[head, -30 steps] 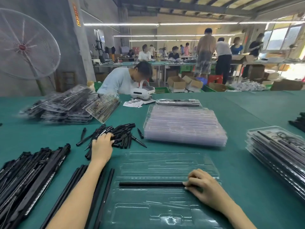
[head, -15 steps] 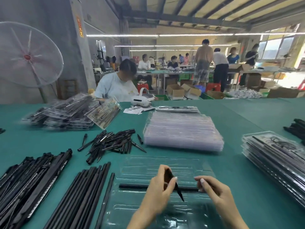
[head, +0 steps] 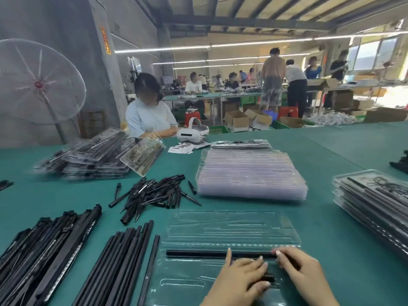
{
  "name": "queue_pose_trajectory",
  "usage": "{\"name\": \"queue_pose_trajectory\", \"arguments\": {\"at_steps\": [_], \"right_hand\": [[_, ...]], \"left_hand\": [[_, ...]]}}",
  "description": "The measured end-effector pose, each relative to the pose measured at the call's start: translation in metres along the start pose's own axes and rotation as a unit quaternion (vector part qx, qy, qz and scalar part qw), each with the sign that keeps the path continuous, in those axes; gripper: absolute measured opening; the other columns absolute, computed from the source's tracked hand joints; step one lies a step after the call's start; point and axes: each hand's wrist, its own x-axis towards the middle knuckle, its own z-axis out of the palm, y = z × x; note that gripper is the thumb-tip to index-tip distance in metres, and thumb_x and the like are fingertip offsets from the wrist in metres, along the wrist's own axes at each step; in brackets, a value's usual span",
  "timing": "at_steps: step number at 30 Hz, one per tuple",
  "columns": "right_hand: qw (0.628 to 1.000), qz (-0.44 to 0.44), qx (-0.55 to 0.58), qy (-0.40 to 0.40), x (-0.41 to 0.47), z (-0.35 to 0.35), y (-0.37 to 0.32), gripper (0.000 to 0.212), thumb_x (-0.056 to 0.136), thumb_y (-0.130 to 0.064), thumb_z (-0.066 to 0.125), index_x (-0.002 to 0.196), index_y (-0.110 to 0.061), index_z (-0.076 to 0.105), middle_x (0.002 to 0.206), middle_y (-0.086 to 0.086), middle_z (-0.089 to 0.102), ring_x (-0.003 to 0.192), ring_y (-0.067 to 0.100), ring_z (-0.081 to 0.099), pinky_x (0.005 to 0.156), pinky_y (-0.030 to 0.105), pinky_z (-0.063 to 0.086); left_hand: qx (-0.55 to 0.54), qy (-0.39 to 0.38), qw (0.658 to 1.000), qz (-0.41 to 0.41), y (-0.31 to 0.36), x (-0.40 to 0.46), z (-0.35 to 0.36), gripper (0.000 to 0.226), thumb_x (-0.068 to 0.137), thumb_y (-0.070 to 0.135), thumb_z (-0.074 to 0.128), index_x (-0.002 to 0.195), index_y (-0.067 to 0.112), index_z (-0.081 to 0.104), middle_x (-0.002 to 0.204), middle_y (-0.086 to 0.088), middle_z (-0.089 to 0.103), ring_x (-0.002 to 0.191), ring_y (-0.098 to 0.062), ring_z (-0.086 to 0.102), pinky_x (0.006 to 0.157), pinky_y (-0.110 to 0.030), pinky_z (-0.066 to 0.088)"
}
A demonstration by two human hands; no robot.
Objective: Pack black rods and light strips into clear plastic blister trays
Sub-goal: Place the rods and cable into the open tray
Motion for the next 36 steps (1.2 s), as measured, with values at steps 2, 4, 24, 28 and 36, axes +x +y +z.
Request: {"name": "queue_pose_trajectory", "arguments": {"at_steps": [2,4,24,28,36], "right_hand": [[0.999,-0.016,-0.039,-0.014,-0.001,0.0,-0.003,0.053,0.08,0.002,0.071,0.067,-0.05,0.07,0.08,-0.028,0.068,0.081,-0.01,0.061,0.076,0.002,0.041],[0.996,-0.027,-0.078,-0.026,-0.001,0.001,-0.005,0.048,0.079,0.001,0.073,0.073,-0.046,0.068,0.084,-0.031,0.067,0.083,-0.012,0.06,0.077,0.0,0.04],[0.987,-0.02,-0.141,-0.067,-0.003,0.002,-0.011,0.033,0.077,0.004,0.072,0.077,-0.029,0.074,0.082,-0.022,0.068,0.082,-0.007,0.059,0.073,0.001,0.039],[0.969,-0.044,-0.215,-0.114,-0.001,0.005,-0.015,0.027,0.078,-0.001,0.072,0.083,-0.027,0.073,0.084,-0.008,0.067,0.081,0.017,0.064,0.078,0.005,0.036],[0.966,-0.041,-0.236,-0.099,0.0,0.009,-0.016,0.026,0.075,0.002,0.075,0.082,-0.023,0.074,0.082,-0.005,0.066,0.074,0.02,0.064,0.078,-0.001,0.033]], "left_hand": [[0.088,0.01,0.995,-0.041,0.002,-0.009,0.016,0.062,0.097,0.048,-0.006,0.144,0.036,0.033,0.157,-0.001,0.023,0.135,0.0,0.036,0.112,-0.048,-0.001],[0.049,-0.035,0.997,-0.044,0.011,-0.013,0.011,0.07,0.095,0.042,-0.014,0.151,0.023,0.023,0.16,-0.009,0.007,0.145,-0.013,0.019,0.113,-0.047,0.002],[-0.423,0.119,0.869,-0.227,-0.095,-0.039,-0.058,0.035,0.096,0.024,0.054,0.131,0.024,0.058,0.136,0.011,0.053,0.127,0.0,0.044,0.109,-0.02,0.03],[-0.17,0.138,0.869,-0.445,-0.182,-0.08,-0.057,0.041,0.099,0.025,0.045,0.139,0.016,0.045,0.14,-0.003,0.045,0.129,-0.021,0.039,0.106,-0.038,0.033],[0.117,0.016,0.806,-0.58,-0.252,-0.156,-0.028,0.037,0.101,0.027,0.038,0.134,0.009,0.035,0.137,-0.013,0.04,0.126,-0.027,0.038,0.103,-0.035,0.031]]}}
